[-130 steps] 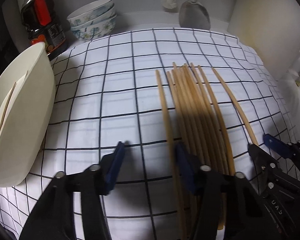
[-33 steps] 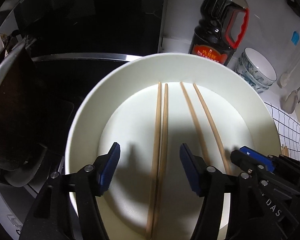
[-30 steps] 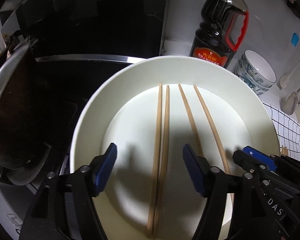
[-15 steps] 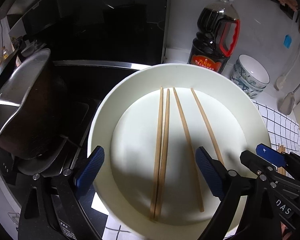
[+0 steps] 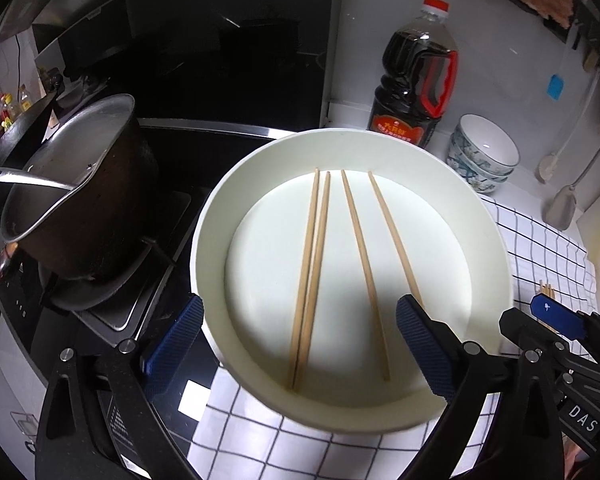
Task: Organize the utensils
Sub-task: 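Move both open tools back toward the remaining chopsticks on the mat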
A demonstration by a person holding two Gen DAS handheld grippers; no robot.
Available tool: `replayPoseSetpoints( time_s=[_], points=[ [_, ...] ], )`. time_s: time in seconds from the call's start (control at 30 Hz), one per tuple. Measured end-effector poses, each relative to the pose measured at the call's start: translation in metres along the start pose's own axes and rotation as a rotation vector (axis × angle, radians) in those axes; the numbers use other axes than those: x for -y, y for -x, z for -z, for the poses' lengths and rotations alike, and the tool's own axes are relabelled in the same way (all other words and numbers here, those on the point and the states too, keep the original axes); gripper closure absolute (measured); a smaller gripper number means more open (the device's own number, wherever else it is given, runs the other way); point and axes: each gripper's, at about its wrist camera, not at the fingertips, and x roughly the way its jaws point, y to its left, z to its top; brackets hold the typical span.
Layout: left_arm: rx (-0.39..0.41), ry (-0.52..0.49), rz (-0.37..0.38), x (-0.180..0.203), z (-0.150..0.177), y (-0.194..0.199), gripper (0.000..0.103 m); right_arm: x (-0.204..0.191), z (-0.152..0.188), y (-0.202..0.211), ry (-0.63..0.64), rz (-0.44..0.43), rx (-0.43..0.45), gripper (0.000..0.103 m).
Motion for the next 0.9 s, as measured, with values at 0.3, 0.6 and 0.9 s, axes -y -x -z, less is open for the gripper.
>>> replayPoseSetpoints(
  time_s=[0.3,0.6,0.9],
  points=[
    [0.006,-0.016,0.015,0.016,0.021,0.024,0.008,0.009,0.024,0.024,-0.009,-0.001,0.009,0.052],
    [0.008,-0.062,0.031,0.039,0.043,0.039,0.008,0.025,0.050,0.043,-0.037,0.014,0.028,0.052],
    [0.011,-0.138,0.097,0.083,0.064,0.045,0.008,0.070,0.089,0.064,-0.127,0.075,0.035,0.052]
  ],
)
